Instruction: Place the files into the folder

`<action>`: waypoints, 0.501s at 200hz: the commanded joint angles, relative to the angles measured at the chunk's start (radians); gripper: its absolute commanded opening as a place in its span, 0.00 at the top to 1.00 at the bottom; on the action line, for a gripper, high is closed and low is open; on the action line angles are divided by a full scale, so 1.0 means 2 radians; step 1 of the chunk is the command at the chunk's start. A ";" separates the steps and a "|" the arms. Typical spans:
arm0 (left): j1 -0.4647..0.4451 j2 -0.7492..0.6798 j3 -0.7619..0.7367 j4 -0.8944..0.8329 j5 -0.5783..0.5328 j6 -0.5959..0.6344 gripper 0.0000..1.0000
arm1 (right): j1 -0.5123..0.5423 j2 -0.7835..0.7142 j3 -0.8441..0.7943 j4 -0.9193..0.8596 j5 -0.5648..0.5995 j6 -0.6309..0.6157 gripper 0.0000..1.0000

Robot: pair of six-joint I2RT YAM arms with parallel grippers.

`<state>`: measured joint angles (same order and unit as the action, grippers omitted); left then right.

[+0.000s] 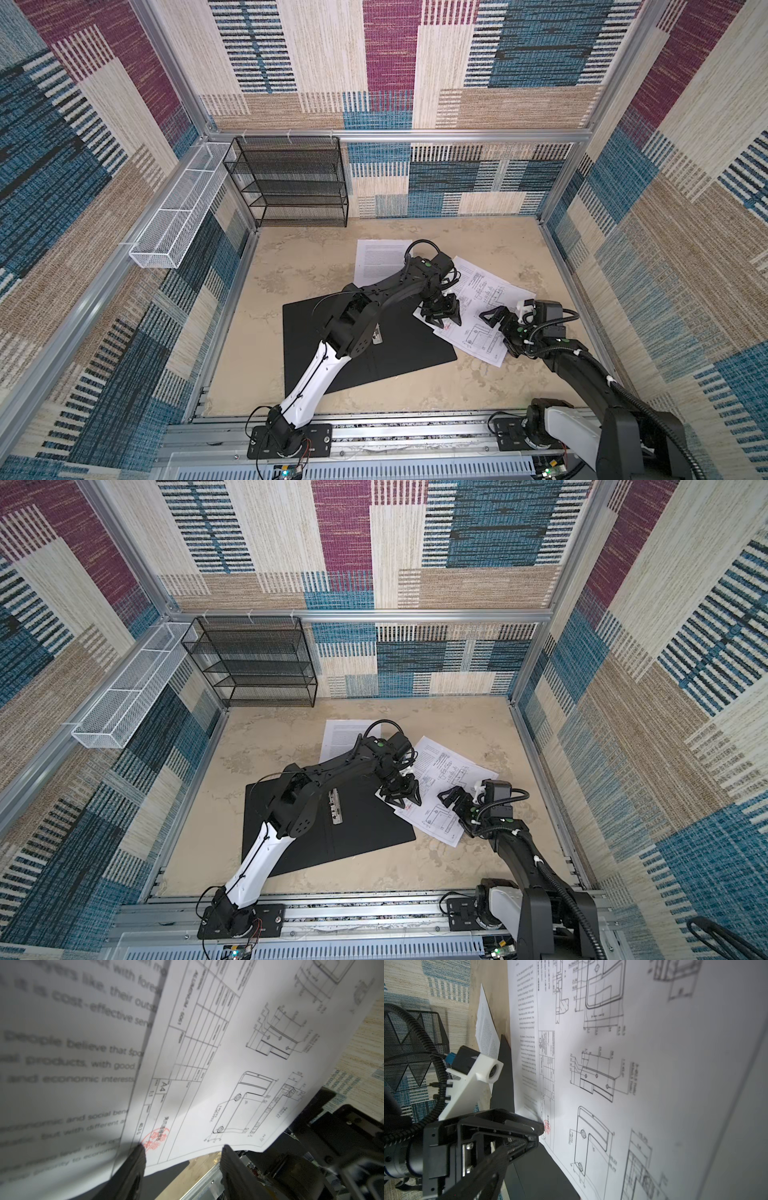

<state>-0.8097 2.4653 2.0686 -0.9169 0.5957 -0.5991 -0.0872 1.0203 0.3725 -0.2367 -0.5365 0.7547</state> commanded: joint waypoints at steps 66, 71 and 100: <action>0.002 0.018 -0.011 -0.034 -0.056 0.012 0.38 | 0.000 0.025 0.050 -0.014 0.087 -0.036 0.35; 0.002 0.017 -0.011 -0.032 -0.051 0.013 0.37 | 0.000 0.029 0.051 -0.013 0.089 -0.035 0.39; 0.005 0.012 0.009 -0.023 0.001 0.021 0.30 | 0.000 0.018 0.066 -0.028 0.118 -0.038 0.69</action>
<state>-0.7994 2.4645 2.0735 -0.9073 0.6537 -0.5976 -0.0872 1.0740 0.4782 -0.3119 -0.3519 0.6930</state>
